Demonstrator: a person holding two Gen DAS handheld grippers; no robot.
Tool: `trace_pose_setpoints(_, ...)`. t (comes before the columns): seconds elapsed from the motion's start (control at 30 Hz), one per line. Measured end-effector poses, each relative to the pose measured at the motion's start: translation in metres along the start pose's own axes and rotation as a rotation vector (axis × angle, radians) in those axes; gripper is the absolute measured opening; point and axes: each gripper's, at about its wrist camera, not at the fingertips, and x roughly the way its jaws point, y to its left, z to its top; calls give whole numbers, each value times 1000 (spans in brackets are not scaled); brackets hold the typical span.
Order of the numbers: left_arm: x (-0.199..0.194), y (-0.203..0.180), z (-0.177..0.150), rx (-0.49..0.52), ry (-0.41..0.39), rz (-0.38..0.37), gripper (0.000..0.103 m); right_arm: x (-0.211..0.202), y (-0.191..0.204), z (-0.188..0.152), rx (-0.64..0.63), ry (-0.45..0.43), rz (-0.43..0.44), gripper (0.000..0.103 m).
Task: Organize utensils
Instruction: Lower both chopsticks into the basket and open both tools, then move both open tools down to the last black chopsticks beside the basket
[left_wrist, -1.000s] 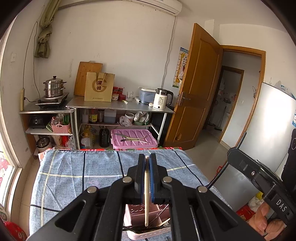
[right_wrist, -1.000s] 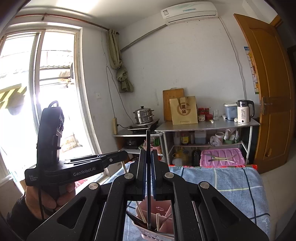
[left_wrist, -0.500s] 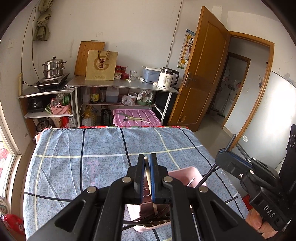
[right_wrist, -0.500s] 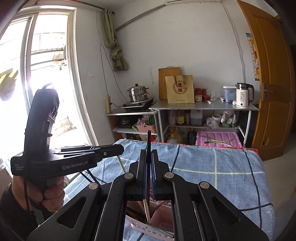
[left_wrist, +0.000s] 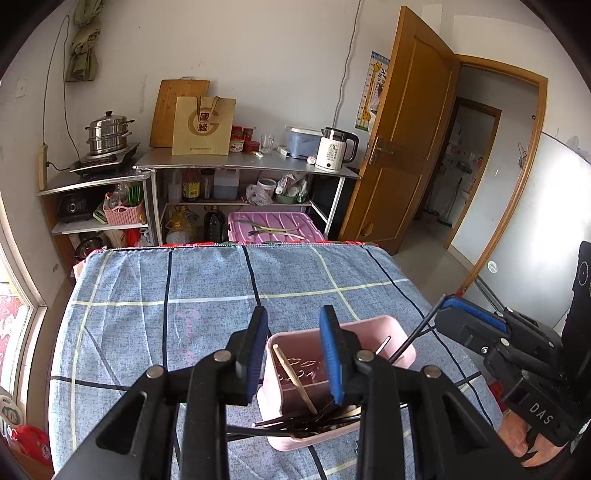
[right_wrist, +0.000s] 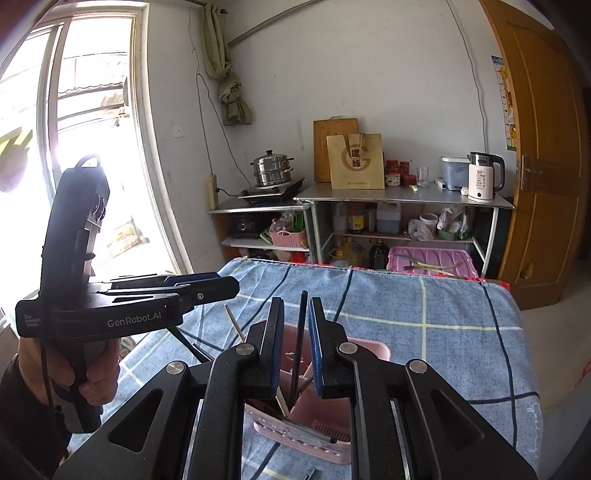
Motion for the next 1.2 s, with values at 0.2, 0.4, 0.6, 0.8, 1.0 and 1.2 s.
trace_pose_setpoints(0.2, -33, 0, -3, -9, -75, 22, 33, -37, 1, -3, -4, -63, -26, 14)
trace_pose_setpoints(0.4, -73, -2, -28, -13, -146, 12, 40, -75, 2, -27, 0, -96, -50, 15)
trace_pose_setpoints(0.6, -93, -6, -70, -13, -161, 11, 41, -81, -2, -70, 34, -24, -52, 15)
trace_pose_setpoints(0.8, -82, -8, -118, -37, -104, -1, 42, -57, -3, -130, 83, 142, -29, 15)
trace_pose_setpoints(1.0, -55, -5, -161, -72, 2, -3, 42, -34, -2, -175, 111, 272, -28, 15)
trace_pose_setpoints(1.2, -46, 0, -187, -112, 52, -1, 42, -23, 2, -198, 127, 344, -25, 15)
